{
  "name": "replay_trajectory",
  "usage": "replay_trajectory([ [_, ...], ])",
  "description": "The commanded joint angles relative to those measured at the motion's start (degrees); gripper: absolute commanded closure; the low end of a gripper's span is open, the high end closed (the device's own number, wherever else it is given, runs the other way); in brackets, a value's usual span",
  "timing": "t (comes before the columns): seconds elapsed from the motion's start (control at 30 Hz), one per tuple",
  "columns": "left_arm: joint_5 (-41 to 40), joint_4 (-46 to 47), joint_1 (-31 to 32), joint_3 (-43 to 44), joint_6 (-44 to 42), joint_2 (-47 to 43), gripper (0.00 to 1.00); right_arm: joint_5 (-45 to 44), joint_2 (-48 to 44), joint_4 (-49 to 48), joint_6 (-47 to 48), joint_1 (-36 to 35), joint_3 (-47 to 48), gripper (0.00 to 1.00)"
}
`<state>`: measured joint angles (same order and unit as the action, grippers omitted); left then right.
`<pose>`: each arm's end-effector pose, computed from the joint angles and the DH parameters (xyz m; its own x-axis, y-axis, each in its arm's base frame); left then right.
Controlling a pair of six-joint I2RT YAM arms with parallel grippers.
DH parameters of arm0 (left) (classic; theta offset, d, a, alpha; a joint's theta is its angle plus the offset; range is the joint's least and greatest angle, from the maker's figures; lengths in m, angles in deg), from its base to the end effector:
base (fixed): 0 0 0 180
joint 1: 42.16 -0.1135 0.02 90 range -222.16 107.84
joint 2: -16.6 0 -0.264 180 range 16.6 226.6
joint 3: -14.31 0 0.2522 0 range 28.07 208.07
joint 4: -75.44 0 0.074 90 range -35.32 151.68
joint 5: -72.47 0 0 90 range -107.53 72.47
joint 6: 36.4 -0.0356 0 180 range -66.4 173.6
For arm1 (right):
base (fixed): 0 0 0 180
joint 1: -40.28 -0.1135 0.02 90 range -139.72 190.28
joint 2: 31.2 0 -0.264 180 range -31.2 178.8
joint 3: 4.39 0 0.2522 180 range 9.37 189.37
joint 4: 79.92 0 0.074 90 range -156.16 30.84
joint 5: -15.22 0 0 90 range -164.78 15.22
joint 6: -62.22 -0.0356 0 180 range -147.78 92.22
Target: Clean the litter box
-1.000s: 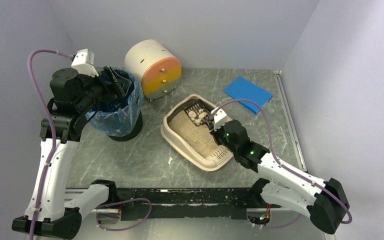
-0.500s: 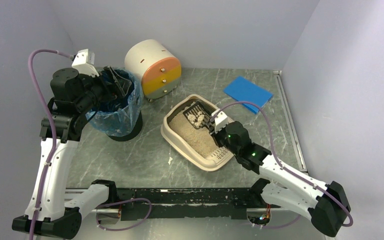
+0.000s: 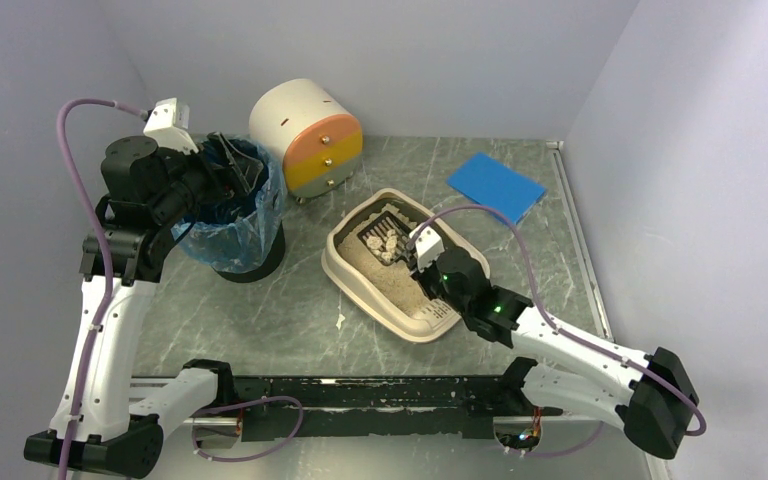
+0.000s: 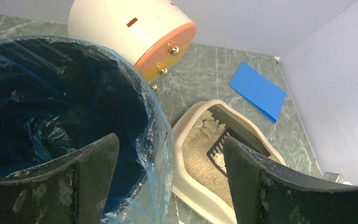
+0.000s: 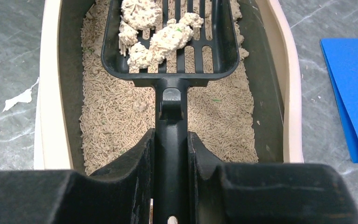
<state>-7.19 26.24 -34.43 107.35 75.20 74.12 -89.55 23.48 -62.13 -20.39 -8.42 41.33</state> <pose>0.1868 -0.0318 0.4569 -0.3302 -0.3206 -0.8878 0.1974 0.8963 -0.3971 0.1476 0.1543 0.2408 -0.2205 -0.4394 -0.8708 -0.6096 0.7590 -0.2287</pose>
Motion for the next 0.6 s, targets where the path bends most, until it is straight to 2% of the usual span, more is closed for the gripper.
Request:
replay_trajectory([
  [0.0,0.1,0.4,0.5,0.3,-0.4,-0.6,0.13,1.3,-1.5,-3.5,0.0,0.1,-0.2,1.00],
  [0.07,0.1,0.3,0.5,0.4,-0.4,-0.5,0.14,-2.3,1.4,1.5,-0.4,-0.6,2.7,1.00],
  [0.17,-0.3,0.1,0.4,0.7,-0.8,-0.6,0.14,2.0,-1.9,-3.7,1.0,-0.3,-0.4,1.00],
  [0.27,-0.4,-0.3,0.5,0.9,-0.9,-0.4,0.14,-0.7,-0.9,-1.3,-1.1,0.5,0.8,1.00],
  [0.37,-0.3,-0.2,0.4,0.6,-0.9,-0.6,0.14,2.5,-2.4,-2.3,-0.6,0.7,0.1,1.00],
  [0.43,-0.5,0.0,0.4,0.5,-0.8,-0.6,0.13,-1.2,-0.5,1.1,-1.7,0.3,1.7,1.00],
  [0.5,-0.5,-0.2,0.4,0.6,-0.6,-0.4,0.14,1.3,-3.3,-3.2,-1.0,1.3,-0.7,1.00],
  [0.57,-1.0,0.0,0.4,0.5,-0.2,-0.4,0.13,1.6,0.3,1.3,-0.9,0.4,2.7,1.00],
])
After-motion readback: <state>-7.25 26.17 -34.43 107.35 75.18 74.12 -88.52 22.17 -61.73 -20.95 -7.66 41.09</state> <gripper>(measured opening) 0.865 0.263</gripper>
